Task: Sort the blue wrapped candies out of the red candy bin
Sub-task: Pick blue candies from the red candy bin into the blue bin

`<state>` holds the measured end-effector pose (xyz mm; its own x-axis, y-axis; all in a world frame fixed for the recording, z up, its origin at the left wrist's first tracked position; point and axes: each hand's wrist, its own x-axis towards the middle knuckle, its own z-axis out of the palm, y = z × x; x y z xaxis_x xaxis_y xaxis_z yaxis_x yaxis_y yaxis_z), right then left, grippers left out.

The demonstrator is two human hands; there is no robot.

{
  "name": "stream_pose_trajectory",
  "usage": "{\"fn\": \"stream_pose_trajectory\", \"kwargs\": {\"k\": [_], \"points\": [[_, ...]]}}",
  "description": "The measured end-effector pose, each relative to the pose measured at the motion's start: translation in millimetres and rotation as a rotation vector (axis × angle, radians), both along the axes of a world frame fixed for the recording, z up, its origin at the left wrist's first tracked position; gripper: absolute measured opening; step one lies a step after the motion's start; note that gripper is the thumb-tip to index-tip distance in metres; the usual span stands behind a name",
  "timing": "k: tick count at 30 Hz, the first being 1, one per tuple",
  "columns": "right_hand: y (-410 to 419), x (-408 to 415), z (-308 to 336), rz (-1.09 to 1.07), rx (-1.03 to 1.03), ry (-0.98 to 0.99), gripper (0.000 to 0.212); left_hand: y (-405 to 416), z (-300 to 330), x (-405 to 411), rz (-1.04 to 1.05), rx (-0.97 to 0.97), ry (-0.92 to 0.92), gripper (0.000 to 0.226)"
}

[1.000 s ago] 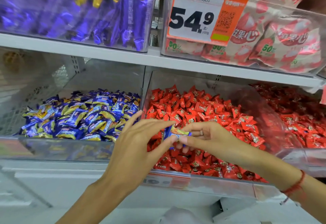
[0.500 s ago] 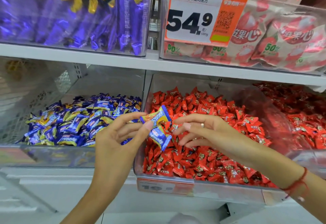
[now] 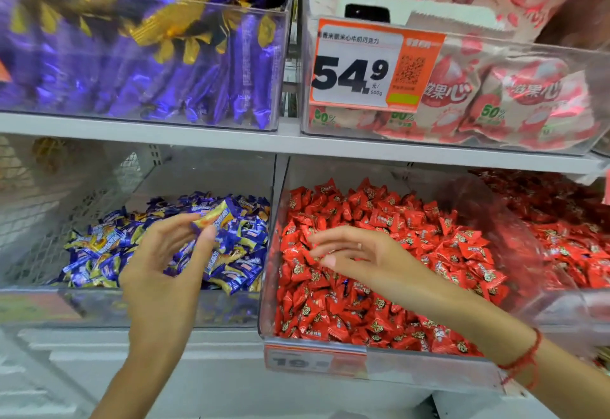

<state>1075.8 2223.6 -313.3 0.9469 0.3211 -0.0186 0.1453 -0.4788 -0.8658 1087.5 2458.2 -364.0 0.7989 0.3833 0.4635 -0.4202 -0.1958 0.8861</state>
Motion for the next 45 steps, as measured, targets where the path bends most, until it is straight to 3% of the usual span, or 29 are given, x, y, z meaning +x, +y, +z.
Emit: {"fn": "stream_pose_trajectory", "kwargs": {"k": [3,6,9,11,14,20,24,30,37,41,45], "points": [[-22.7,-11.9,-13.9,-0.079,-0.26,-0.207,0.024,5.0,-9.5,3.3,-0.025,0.303,0.1,0.038],[-44.0,-31.0,-21.9,-0.176,-0.473,-0.406,0.032,-7.4,-9.4,2.1,-0.121,0.546,-0.013,0.047],[-65.7,-53.7,-28.3,-0.154,-0.591,-0.437,0.047,-19.6,-7.8,-1.1,-0.285,0.861,-0.167,0.051],[-77.2,-71.6,-34.4,-0.025,-0.695,-0.391,0.044,-22.8,-10.6,-1.1,-0.359,1.054,-0.269,0.052],[-89.6,-91.1,-45.9,0.035,-0.792,-0.455,0.036,-19.3,-13.1,-0.6,-0.343,1.186,-0.395,0.053],[-98.3,-88.0,-42.8,-0.016,-0.788,-0.442,0.029,-11.4,-18.2,-9.7,-0.316,1.166,-0.582,0.046],[-100.6,-77.0,-37.2,-0.033,-0.829,-0.461,0.039,-17.6,-14.5,-9.6,-0.241,1.194,-0.551,0.052],[-104.9,-60.1,-44.9,-0.109,-0.782,-0.51,0.015,-23.7,-3.6,1.1,-0.153,1.337,-0.506,0.057],[-101.0,-63.4,-55.8,-0.238,-0.7,-0.48,0.022,-27.2,0.5,1.5,-0.18,1.463,-0.429,0.065],[-93.4,-58.3,-35.0,-0.214,-0.559,-0.438,0.02,-35.0,3.0,-8.9,-0.121,1.313,-0.343,0.052],[-73.8,-35.2,-10.5,-0.147,-0.646,-0.49,0.026,-41.5,2.9,-2.5,-0.048,1.184,-0.185,0.052]]}}
